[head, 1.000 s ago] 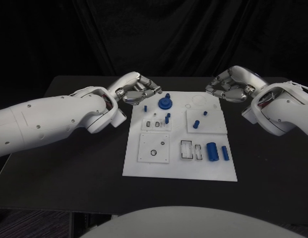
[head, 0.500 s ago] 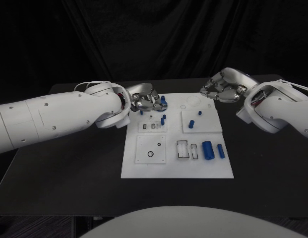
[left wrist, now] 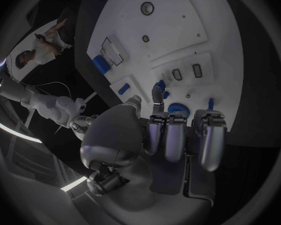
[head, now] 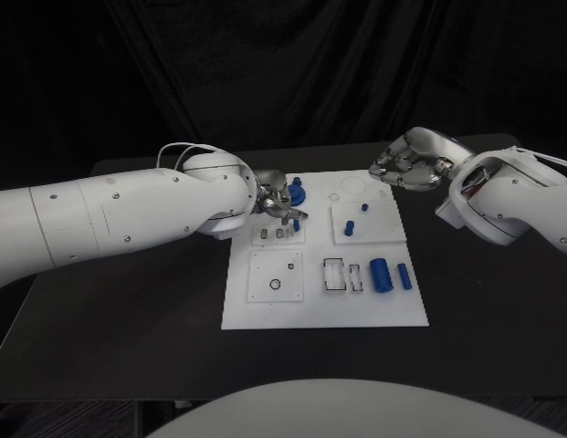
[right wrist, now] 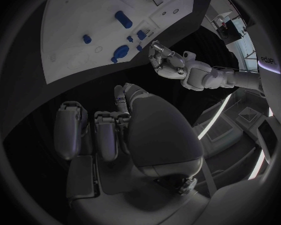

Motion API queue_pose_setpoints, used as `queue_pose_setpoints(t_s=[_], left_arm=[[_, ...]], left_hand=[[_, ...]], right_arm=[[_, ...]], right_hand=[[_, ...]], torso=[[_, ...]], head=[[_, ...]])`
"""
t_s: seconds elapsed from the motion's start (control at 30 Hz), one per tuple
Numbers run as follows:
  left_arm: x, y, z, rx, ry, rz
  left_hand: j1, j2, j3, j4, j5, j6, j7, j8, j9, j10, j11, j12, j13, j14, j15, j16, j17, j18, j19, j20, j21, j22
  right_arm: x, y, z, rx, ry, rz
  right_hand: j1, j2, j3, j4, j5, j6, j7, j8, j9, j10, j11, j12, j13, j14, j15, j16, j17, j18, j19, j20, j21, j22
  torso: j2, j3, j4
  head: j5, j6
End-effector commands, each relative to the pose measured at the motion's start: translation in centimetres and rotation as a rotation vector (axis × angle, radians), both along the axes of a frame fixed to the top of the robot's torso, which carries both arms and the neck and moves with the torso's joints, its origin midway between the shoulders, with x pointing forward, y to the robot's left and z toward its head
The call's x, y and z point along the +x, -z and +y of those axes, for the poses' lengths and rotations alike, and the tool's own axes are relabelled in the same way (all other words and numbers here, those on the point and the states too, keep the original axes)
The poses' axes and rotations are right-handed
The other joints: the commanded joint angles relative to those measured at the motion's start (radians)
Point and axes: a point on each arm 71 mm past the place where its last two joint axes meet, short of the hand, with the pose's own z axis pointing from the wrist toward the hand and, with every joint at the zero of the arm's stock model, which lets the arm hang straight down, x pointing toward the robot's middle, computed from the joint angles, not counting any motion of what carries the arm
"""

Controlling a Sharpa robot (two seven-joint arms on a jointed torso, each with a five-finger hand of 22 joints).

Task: Assemble the parts on the task board

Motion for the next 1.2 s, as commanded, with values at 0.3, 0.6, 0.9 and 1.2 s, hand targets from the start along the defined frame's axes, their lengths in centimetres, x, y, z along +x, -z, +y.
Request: queue_pose_setpoints(t_s=[0.3, 0.6, 0.9, 1.2], left_arm=[[0.2, 0.1, -0.3, 0.145, -0.024, 0.028], [1.3, -2.3, -0.5, 0.225, 0.004, -0.028], [2.8, -4.6, -0.7, 0.266, 0.003, -0.006], [3.2, -4.6, -1.0, 0.269, 0.0, 0.052]], left_hand=[[-0.025, 0.004, -0.013, 0.003, 0.008, 0.005, -0.008, 0.006, 0.046, 0.104, -0.014, 0.003, 0.263, 0.106, -0.012, 0.007, 0.263, -0.013, 0.104, -0.016, 0.003, 0.263], [-0.053, 0.013, -0.024, 0.003, -0.003, 0.022, -0.015, 0.002, 0.075, 0.104, -0.02, 0.003, 0.263, 0.106, -0.018, 0.007, 0.263, -0.013, 0.104, -0.025, 0.003, 0.263], [-0.058, 0.022, -0.022, -0.004, -0.005, 0.04, -0.013, -0.075, 0.067, 0.104, -0.021, 0.003, 0.263, 0.106, -0.022, 0.007, 0.263, -0.013, 0.104, -0.036, 0.003, 0.263], [-0.037, 0.018, -0.012, -0.016, 0.009, 0.072, -0.005, -0.181, 0.037, 0.104, -0.014, 0.003, 0.263, 0.106, -0.015, 0.007, 0.263, -0.013, 0.104, -0.043, 0.003, 0.263]], right_arm=[[0.0, 0.4, 0.0, -0.018, 0.022, 0.04], [0.1, 0.5, 0.2, -0.028, 0.021, 0.058], [0.5, 0.6, 0.5, -0.036, 0.022, 0.065], [0.7, 0.7, 0.7, -0.04, 0.021, 0.069]], right_hand=[[0.003, 0.005, 0.007, -0.001, 0.004, 0.004, -0.001, 0.0, 0.001, 0.101, 0.003, 0.003, 0.26, 0.094, 0.005, -0.006, 0.239, 0.002, 0.002, 0.005, -0.003, 0.199], [0.008, 0.004, 0.011, -0.004, 0.017, 0.005, -0.001, 0.0, 0.002, 0.096, 0.002, 0.0, 0.257, 0.094, 0.004, -0.008, 0.237, 0.003, 0.001, 0.004, -0.006, 0.197], [0.011, 0.003, 0.013, -0.007, 0.025, 0.005, -0.001, 0.0, 0.003, 0.094, 0.002, -0.002, 0.255, 0.094, 0.004, -0.009, 0.237, 0.004, 0.0, 0.004, -0.008, 0.197], [0.014, 0.003, 0.016, -0.009, 0.032, 0.004, -0.001, -0.001, 0.003, 0.093, 0.002, -0.002, 0.254, 0.094, 0.004, -0.008, 0.237, 0.004, 0.0, 0.003, -0.009, 0.196]], torso=[[0.009, 0.0171, -0.0119], [0.01, 0.019, -0.0148], [0.009, 0.0212, -0.0154], [0.008, 0.0223, -0.0151]], head=[[0.008, 0.0], [0.001, 0.0], [0.003, 0.0], [0.005, 0.0]])
